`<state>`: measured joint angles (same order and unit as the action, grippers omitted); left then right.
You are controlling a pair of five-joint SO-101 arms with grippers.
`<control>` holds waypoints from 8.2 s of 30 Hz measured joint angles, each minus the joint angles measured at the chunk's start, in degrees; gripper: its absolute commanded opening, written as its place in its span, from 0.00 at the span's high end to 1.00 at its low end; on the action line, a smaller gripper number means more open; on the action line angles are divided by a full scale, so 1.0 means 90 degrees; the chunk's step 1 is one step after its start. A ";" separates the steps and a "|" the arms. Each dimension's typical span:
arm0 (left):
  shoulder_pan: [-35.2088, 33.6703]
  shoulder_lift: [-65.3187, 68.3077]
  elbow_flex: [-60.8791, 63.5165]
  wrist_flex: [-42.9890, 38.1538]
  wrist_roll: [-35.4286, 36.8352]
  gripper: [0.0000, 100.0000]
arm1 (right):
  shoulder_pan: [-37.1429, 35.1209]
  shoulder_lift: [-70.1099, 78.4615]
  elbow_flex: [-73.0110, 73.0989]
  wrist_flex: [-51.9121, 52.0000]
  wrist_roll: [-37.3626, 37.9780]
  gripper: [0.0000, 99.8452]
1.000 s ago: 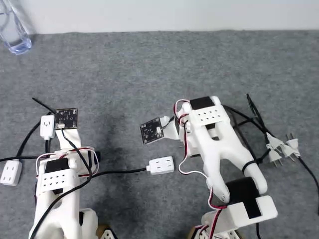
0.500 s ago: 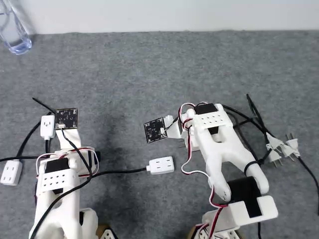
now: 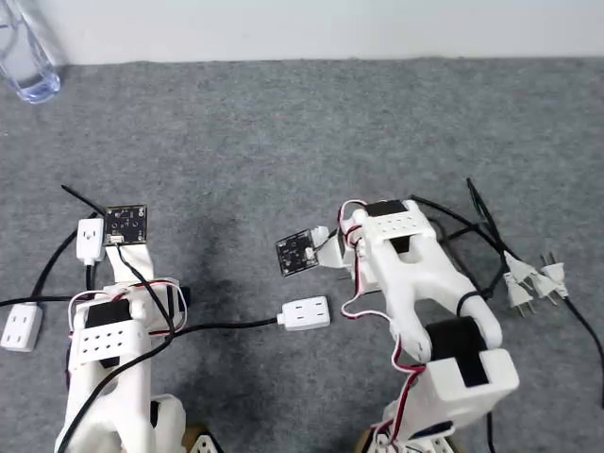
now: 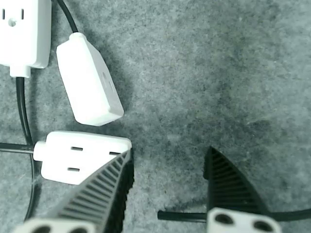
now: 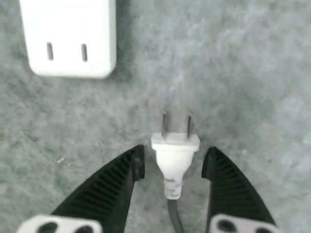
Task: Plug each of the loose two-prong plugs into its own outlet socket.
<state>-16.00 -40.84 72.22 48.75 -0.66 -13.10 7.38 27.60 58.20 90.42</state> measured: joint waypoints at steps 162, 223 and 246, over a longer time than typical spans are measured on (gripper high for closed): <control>0.4659 -0.6945 0.2589 0.0195 0.6642 0.77 | -0.2393 -0.4972 0.0137 0.2549 -0.4923 0.99; 0.4679 -0.6945 0.2628 0.0205 0.6642 0.77 | 0.1035 -0.4542 0.2716 0.0029 -0.1582 0.80; 0.4679 -0.6945 0.2745 0.0205 0.6418 0.77 | 0.1192 0.0576 -0.1651 0.2139 0.0215 0.80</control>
<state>26.11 -103.34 96.92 50.59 57.10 -2.37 12.57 12.75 77.45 92.35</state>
